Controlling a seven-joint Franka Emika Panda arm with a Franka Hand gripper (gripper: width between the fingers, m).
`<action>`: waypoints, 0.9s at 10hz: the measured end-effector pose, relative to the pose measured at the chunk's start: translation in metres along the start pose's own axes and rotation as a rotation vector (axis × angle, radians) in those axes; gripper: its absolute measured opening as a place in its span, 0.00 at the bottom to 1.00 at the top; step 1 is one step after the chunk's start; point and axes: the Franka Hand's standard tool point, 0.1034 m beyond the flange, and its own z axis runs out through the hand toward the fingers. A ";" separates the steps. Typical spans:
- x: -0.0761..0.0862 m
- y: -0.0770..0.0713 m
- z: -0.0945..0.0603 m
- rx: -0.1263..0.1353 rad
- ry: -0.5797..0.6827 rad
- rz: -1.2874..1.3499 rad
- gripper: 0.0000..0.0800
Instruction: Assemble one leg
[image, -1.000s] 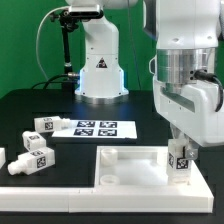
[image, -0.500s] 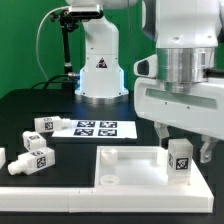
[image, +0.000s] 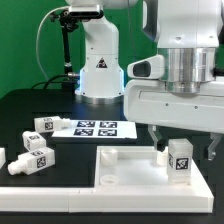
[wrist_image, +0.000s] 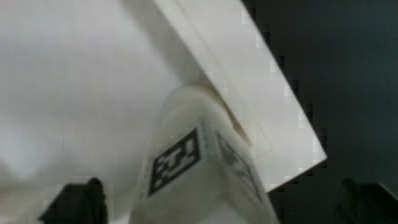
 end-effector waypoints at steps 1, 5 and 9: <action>0.000 -0.001 0.000 -0.009 0.009 -0.170 0.81; 0.000 0.000 0.002 -0.008 0.010 -0.114 0.48; 0.001 0.003 0.003 -0.013 0.018 0.301 0.36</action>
Offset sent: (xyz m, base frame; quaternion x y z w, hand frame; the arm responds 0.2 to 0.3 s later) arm 0.0000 0.0000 0.0000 0.0000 0.0000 0.0000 1.0000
